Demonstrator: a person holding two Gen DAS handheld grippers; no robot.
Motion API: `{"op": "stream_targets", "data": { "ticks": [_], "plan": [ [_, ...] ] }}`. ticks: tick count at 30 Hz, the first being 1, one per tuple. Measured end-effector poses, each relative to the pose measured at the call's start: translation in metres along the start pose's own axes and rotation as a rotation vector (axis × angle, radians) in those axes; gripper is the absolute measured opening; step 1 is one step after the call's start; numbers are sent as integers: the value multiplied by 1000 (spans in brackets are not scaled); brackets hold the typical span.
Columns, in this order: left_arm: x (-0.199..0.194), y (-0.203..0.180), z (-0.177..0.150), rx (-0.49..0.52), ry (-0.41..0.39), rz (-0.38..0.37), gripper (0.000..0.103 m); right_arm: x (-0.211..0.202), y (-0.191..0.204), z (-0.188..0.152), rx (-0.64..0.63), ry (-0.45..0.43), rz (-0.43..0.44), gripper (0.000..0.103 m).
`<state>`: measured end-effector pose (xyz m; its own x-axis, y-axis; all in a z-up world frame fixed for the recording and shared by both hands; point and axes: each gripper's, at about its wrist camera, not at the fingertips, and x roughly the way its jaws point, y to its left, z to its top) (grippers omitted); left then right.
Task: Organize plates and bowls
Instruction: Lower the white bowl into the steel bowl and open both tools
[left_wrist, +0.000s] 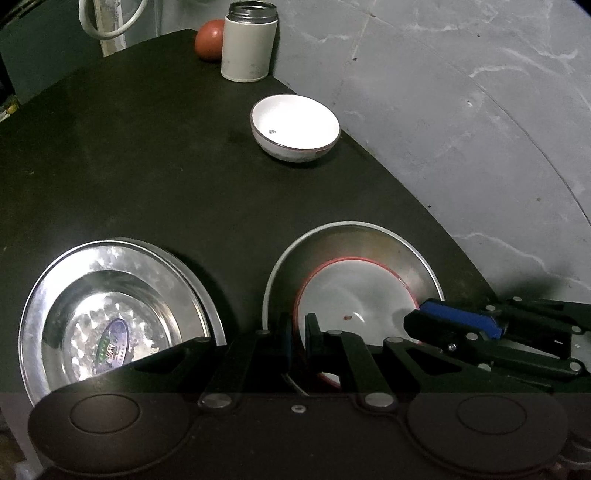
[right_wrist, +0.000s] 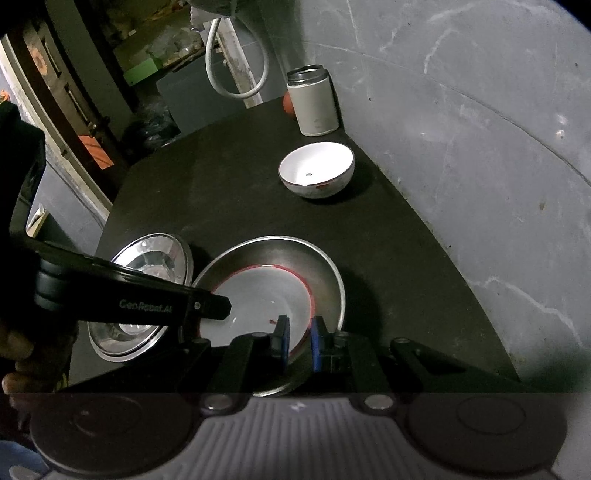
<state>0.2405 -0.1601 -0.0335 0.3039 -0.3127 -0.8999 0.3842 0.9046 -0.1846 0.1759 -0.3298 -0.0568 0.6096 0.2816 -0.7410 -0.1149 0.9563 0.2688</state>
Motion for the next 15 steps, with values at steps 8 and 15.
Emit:
{"op": "stream_targets", "data": {
  "ticks": [8,15],
  "plan": [
    [0,0,3,6,-6,12,8,-2,-1,1,0,-9,10,15],
    [-5,2,7,13,-23,14,10,-5,-3,6,-4,-19,17,16]
  ]
}}
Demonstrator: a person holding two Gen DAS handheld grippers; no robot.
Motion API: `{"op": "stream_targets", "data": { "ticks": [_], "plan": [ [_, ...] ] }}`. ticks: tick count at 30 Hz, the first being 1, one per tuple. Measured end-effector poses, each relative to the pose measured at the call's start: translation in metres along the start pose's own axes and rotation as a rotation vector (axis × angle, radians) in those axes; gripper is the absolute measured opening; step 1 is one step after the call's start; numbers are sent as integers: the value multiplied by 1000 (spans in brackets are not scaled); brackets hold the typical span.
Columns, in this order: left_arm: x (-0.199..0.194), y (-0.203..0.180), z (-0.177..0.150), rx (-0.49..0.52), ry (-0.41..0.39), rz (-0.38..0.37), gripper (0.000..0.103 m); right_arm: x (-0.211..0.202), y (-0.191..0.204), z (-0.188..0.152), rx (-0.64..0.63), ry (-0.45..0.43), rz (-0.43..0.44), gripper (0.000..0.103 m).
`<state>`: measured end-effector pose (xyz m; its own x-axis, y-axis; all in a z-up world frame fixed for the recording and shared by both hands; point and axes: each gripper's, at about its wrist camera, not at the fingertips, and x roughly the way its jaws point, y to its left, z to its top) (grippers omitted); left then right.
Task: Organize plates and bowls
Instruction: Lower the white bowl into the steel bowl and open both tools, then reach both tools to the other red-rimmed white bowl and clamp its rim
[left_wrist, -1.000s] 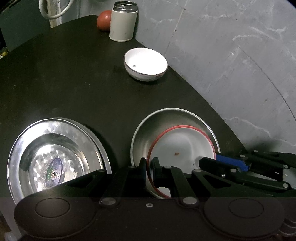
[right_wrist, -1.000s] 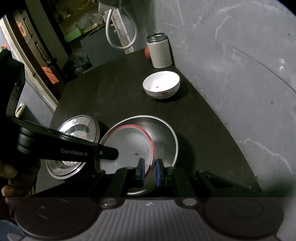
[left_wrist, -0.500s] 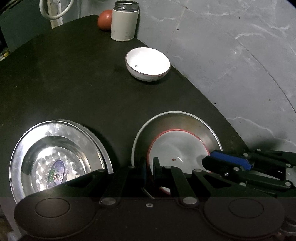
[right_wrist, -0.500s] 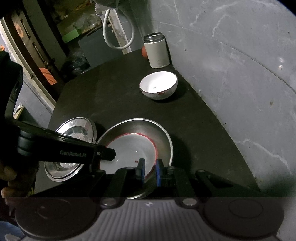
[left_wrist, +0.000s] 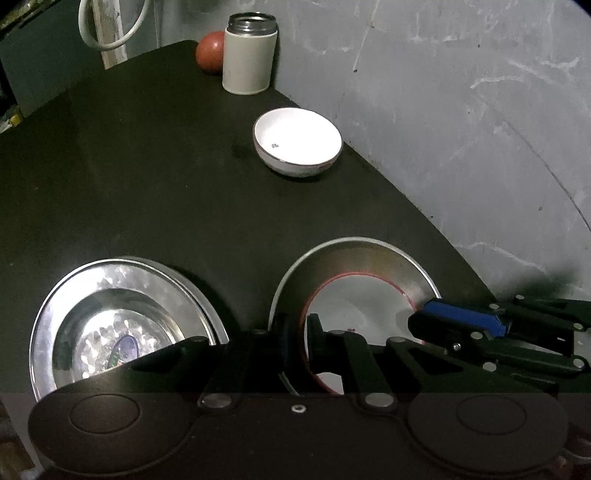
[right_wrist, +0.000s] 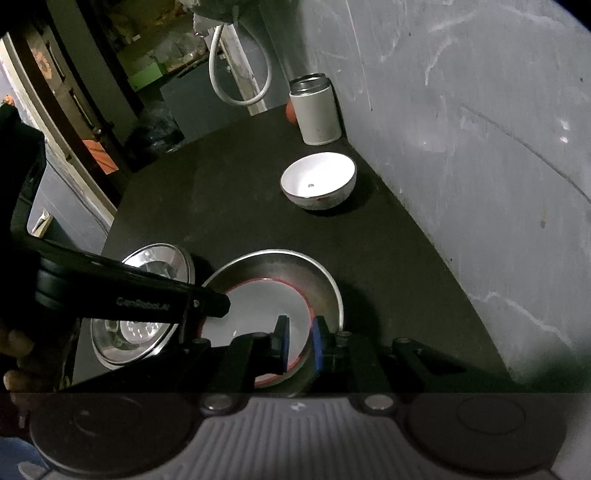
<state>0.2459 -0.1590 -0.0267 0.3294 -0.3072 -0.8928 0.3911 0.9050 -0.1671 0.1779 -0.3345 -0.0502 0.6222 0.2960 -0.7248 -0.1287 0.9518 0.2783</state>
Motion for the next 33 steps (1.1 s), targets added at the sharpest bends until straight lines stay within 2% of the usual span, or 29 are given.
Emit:
{"op": "stream_targets", "data": {
  "ticks": [7,13,14,16,19,21,22,23,24,25,26,28,29,33],
  "plan": [
    [-10,3,6,-8,-36,-11,10,-8,-1,5,-5,-42,9,17],
    [-18,9,12,-32,-79,-3,16,-10,-2,10,0,-86,16,19],
    [-18,10,13,-37,-86,1,19,-10,-3,11,3,-95,17,22],
    [-19,14,15,-49,-100,16,26,-9,-4,13,9,-107,16,34],
    [-19,20,17,-73,-119,37,41,-6,-6,17,16,-115,15,45],
    [-20,25,19,-92,-139,58,61,-3,-7,19,19,-117,13,53],
    [-20,28,20,-101,-150,68,65,-1,-8,20,20,-118,11,60],
    [-21,30,21,-110,-163,81,73,0,-8,22,24,-118,8,64],
    [-22,32,21,-119,-175,96,82,2,-9,24,27,-117,5,73],
    [-22,34,22,-129,-185,111,86,4,-10,25,31,-117,5,79],
    [-22,37,23,-140,-193,125,91,7,-10,28,33,-117,5,81],
    [-22,42,26,-163,-204,140,96,12,-11,31,36,-115,-1,91],
    [-22,45,28,-175,-205,142,100,15,-11,33,41,-116,-7,93],
    [-16,54,40,-214,-209,149,102,33,-14,42,66,-85,-26,97]
  ]
}}
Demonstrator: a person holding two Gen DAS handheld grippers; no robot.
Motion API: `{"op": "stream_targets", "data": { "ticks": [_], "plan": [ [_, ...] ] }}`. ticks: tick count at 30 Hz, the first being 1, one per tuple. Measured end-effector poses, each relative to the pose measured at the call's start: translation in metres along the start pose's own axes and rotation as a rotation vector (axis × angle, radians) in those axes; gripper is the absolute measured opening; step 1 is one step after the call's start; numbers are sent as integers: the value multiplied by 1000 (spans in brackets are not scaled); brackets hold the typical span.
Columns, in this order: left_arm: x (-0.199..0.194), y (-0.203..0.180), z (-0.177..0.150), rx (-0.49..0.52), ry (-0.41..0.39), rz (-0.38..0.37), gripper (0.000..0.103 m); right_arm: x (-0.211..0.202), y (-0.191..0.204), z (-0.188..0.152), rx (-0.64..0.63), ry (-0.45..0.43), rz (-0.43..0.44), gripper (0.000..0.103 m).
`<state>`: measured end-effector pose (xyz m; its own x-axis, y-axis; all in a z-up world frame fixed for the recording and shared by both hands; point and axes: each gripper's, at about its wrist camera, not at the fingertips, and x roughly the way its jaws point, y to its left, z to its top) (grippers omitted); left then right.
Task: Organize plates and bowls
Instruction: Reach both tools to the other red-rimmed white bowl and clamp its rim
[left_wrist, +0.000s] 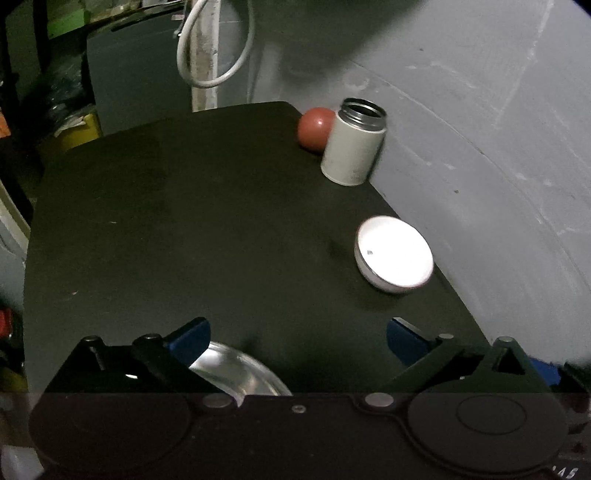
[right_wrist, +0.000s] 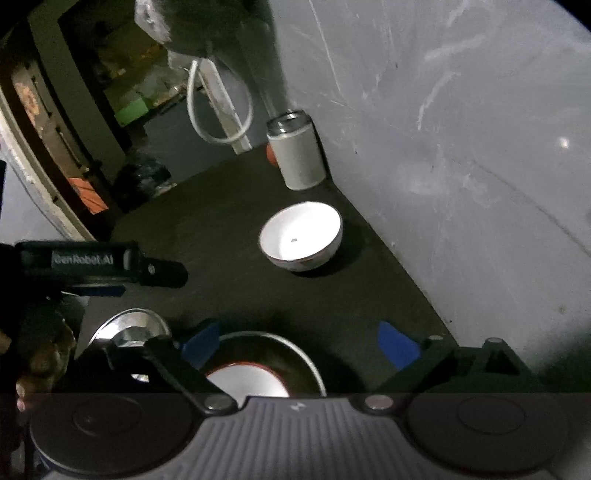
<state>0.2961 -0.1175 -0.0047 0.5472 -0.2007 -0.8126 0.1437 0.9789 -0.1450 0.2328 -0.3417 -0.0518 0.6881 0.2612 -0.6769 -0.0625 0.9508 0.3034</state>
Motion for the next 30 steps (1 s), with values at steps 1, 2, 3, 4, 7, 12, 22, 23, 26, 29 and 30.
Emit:
{"op": "stream_targets", "data": {
  "ticks": [1,2,3,4,7,12,22,23,26,29,30],
  "plan": [
    [3,0,3,-4,1,2,102,5,-1,2,5,15,-16,97],
    [7,1,7,-7,1,4,102,11,-2,4,11,27,-29,97],
    [11,1,12,-12,1,6,102,15,-3,5,21,31,-32,97],
    [14,1,16,-16,-1,5,102,18,-4,7,32,31,-30,98],
    [26,-1,29,-26,2,-7,102,27,-8,13,65,26,-46,99],
    [46,-6,47,-17,11,-15,102,41,-11,25,105,0,-65,100],
    [82,-15,59,18,92,-38,102,66,-15,36,156,-36,-53,90],
    [85,-16,61,18,96,-41,102,67,-16,37,165,-40,-56,90],
    [91,-19,63,23,105,-48,102,70,-18,40,180,-56,-62,89],
    [97,-20,66,31,114,-52,102,76,-20,44,194,-64,-70,85],
    [99,-20,67,32,116,-56,102,79,-20,45,197,-64,-72,84]
  ]
}}
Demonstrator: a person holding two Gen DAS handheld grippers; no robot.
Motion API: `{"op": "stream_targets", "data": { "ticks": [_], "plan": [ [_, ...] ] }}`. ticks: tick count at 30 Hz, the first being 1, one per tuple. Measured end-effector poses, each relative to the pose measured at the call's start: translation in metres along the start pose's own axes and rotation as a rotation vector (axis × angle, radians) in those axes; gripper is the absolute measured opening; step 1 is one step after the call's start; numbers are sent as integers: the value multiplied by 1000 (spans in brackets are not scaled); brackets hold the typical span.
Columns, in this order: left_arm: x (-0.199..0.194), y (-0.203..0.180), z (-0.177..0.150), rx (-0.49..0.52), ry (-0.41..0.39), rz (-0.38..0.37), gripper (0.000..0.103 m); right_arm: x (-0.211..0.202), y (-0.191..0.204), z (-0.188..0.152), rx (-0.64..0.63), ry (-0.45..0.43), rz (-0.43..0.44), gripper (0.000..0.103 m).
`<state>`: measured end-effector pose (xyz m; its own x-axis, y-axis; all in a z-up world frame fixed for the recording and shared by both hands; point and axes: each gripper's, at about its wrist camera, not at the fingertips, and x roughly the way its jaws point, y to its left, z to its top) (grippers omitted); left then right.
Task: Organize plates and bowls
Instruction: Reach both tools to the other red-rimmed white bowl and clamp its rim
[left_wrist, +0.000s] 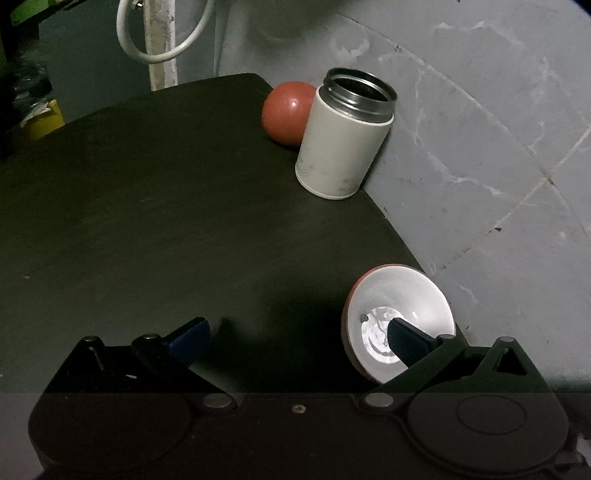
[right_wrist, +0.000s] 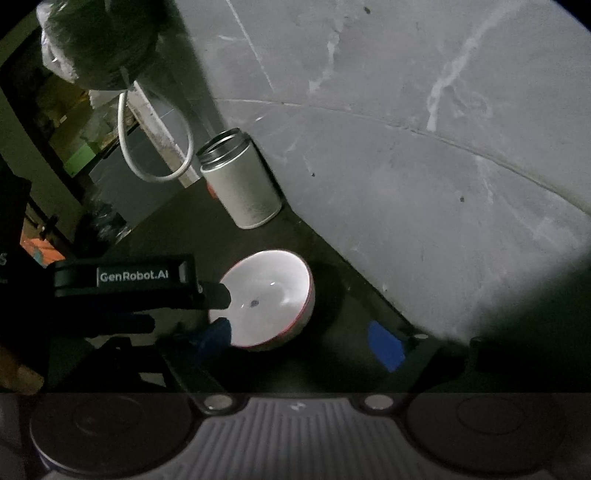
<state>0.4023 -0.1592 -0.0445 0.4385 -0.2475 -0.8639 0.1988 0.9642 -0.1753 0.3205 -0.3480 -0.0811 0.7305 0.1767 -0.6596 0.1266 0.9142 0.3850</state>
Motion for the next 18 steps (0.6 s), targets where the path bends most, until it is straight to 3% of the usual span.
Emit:
{"op": "stream_targets", "data": {
  "ticks": [2,11,15,18],
  "plan": [
    [3,0,2,4,3,-9,100,5,0,2,1,5,-2,83],
    [13,0,0,14,28,-90,65,23,3,3,-25,51,-5,75],
    [16,-3,-2,21,42,-100,47,28,6,5,-50,58,-6,67],
    [17,-4,-2,19,47,-113,40,29,8,5,-61,55,-8,57]
  ]
}}
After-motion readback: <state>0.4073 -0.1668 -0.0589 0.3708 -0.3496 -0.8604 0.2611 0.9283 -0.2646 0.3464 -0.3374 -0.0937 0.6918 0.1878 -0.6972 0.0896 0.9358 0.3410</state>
